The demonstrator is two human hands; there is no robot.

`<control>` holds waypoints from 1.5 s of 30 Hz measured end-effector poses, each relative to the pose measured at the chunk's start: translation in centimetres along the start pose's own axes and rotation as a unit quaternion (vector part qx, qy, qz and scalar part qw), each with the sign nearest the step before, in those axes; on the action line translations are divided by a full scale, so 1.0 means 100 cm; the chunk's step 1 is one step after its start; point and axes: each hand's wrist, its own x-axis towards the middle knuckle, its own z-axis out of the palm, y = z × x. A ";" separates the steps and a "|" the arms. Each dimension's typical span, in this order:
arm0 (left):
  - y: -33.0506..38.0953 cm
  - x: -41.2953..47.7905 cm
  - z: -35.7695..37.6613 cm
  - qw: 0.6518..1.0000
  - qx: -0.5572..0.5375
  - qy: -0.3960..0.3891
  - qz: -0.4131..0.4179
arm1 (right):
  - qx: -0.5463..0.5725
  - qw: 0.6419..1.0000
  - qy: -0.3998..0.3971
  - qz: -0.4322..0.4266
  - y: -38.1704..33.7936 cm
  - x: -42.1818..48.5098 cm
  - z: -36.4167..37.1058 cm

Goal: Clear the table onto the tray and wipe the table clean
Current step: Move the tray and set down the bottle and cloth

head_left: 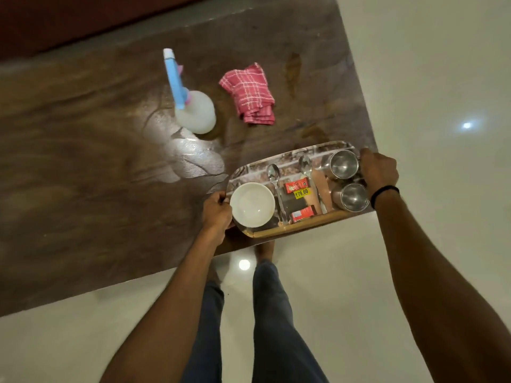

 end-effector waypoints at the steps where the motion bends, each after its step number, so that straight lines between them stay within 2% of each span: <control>1: -0.003 0.000 -0.016 1.000 -0.003 0.008 -0.003 | -0.007 1.000 -0.005 -0.004 -0.006 -0.013 0.010; 6: -0.026 0.014 -0.123 0.998 -0.007 0.069 -0.009 | 0.004 0.999 -0.035 -0.008 -0.038 -0.088 0.084; 10: -0.051 0.031 -0.212 0.994 -0.026 0.105 -0.030 | -0.004 0.995 -0.093 -0.038 -0.049 -0.141 0.154; 14: -0.067 0.045 -0.266 0.992 -0.033 0.112 -0.043 | -0.003 0.993 -0.113 -0.020 -0.054 -0.173 0.202; 28: -0.090 0.066 -0.286 0.996 -0.038 0.049 -0.059 | -0.027 0.998 -0.056 0.014 -0.045 -0.191 0.226; 32: -0.085 0.071 -0.291 0.996 -0.001 0.058 -0.068 | -0.041 0.998 -0.047 -0.019 -0.041 -0.192 0.231; 35: -0.071 0.072 -0.298 0.985 0.145 0.088 -0.010 | -0.059 0.996 -0.032 -0.059 -0.039 -0.179 0.228; 37: -0.047 0.063 -0.298 0.949 0.274 0.144 0.063 | -0.093 0.991 -0.001 -0.092 -0.044 -0.161 0.223; 38: -0.030 0.057 -0.293 0.937 0.292 0.168 0.092 | -0.114 0.987 0.014 -0.115 -0.050 -0.149 0.218; 40: 0.006 0.052 -0.270 0.932 0.264 0.189 0.162 | -0.143 0.973 0.038 -0.178 -0.066 -0.122 0.211; 41: 0.023 0.053 -0.254 0.935 0.242 0.174 0.193 | -0.152 0.963 0.050 -0.217 -0.076 -0.108 0.210; 43: 0.056 0.054 -0.212 0.944 0.203 0.110 0.236 | -0.170 0.938 0.073 -0.295 -0.099 -0.077 0.214; 45: 0.087 0.059 -0.162 0.948 0.151 0.059 0.274 | -0.201 0.914 0.053 -0.348 -0.126 -0.049 0.225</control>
